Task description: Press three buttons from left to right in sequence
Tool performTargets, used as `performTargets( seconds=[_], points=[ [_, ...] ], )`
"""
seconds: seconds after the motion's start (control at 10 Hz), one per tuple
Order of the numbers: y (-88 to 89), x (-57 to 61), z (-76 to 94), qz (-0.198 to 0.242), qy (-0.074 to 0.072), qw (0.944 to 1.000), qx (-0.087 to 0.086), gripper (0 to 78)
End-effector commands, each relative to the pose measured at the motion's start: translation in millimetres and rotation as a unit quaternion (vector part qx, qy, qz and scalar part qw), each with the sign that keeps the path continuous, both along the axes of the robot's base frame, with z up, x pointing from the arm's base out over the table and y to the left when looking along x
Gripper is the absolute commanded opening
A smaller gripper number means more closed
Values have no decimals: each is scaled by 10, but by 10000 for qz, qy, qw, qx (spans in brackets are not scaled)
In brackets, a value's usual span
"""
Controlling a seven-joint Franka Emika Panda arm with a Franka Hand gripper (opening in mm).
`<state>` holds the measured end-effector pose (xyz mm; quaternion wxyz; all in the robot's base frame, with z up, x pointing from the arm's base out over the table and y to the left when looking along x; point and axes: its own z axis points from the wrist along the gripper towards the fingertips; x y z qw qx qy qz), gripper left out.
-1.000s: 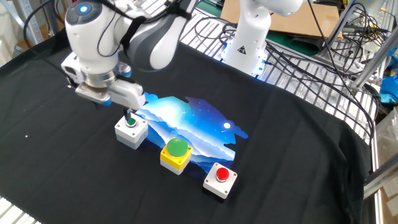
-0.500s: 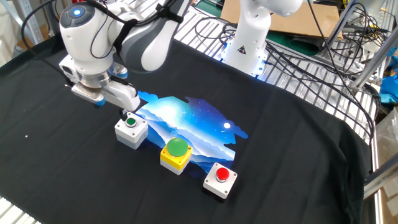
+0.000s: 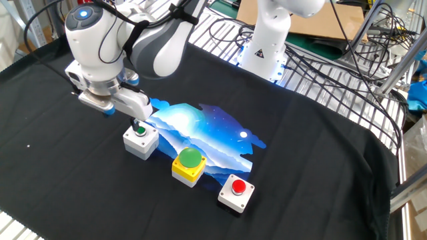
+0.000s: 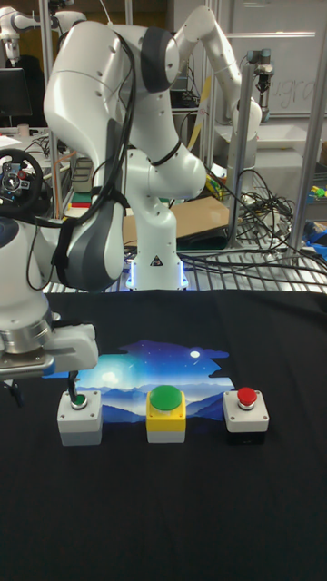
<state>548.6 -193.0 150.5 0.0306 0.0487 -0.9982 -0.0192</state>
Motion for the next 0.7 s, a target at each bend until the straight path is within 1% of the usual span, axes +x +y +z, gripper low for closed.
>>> performTargets(
  seconds=[0.1, 0.5, 0.6, 0.7],
  points=[
    [-19, -1, 3, 6, 80, 10000, -21, 776],
    [-43, -31, -34, -31, 34, 10000, -57, 776],
    [-30, -29, -32, -58, -30, 9999, -123, 776],
    [-30, -29, -32, -58, -30, 9999, -123, 776]
  ],
)
